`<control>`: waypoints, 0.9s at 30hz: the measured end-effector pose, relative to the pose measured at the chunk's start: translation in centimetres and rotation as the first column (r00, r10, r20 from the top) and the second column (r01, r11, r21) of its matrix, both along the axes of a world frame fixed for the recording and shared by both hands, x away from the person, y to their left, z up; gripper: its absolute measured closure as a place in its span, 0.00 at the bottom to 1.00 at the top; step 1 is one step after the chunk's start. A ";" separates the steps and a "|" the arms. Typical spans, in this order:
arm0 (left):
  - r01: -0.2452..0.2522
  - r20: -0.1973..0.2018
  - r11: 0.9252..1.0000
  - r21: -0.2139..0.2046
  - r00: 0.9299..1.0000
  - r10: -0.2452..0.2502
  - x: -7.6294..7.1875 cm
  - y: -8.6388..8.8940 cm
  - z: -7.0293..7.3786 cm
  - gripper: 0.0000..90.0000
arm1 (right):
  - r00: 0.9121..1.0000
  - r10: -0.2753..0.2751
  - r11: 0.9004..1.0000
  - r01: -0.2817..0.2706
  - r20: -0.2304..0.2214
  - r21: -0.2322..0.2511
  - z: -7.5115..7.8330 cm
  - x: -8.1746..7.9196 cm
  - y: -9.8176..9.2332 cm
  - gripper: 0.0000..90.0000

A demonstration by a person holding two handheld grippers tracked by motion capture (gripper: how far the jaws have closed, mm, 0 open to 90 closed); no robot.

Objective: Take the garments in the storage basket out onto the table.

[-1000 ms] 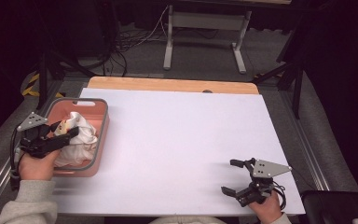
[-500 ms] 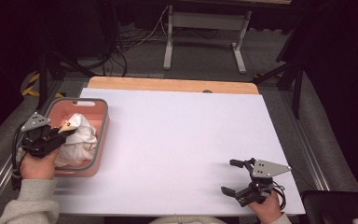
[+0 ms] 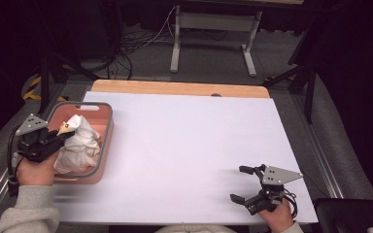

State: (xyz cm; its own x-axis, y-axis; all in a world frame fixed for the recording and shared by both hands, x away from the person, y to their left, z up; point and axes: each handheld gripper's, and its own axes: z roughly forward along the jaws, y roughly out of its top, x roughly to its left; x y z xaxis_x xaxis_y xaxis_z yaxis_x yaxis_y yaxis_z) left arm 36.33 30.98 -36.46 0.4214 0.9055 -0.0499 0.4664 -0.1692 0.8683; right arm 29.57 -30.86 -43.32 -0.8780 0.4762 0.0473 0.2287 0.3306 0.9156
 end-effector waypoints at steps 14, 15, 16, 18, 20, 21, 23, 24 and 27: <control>-0.012 0.035 0.999 -0.044 0.999 0.013 -0.6 0.3 3.1 0.92 | 1.000 0.003 1.000 -0.003 -0.001 -0.004 0.0 0.0 0.0 0.00; -0.012 0.040 0.999 -0.047 0.999 0.014 -0.6 0.3 3.3 0.92 | 1.000 0.004 1.000 -0.004 -0.001 -0.003 0.0 0.0 0.0 0.00; -0.012 0.044 0.999 -0.046 0.999 0.014 -0.7 0.4 3.5 0.92 | 1.000 0.002 1.000 -0.003 -0.003 -0.005 0.0 0.0 0.0 0.00; -0.012 0.053 0.999 -0.050 0.998 0.015 -0.8 0.5 4.0 0.92 | 1.000 0.003 1.000 -0.003 -0.003 -0.004 0.0 0.0 0.0 0.00; -0.015 0.062 0.999 -0.053 0.998 0.018 -0.9 0.5 4.4 0.92 | 1.000 0.003 1.000 -0.003 -0.003 -0.005 0.0 0.0 0.0 0.00; -0.012 0.067 0.999 -0.051 0.998 0.015 -0.9 0.6 4.6 0.92 | 1.000 0.003 1.000 -0.003 -0.002 -0.005 0.0 0.0 0.0 0.00; -0.015 0.072 0.998 -0.058 0.997 0.019 -1.0 0.6 5.1 0.92 | 1.000 0.003 1.000 -0.003 -0.003 -0.004 0.0 0.0 0.0 0.00; -0.013 0.075 0.998 -0.057 0.997 0.017 -1.0 0.7 5.3 0.92 | 1.000 0.004 1.000 -0.004 -0.003 -0.004 0.0 0.0 0.0 0.00; -0.012 0.085 0.999 -0.049 0.996 0.017 -1.1 0.7 6.0 0.92 | 1.000 0.005 1.000 -0.005 -0.003 -0.005 0.0 0.0 0.1 0.00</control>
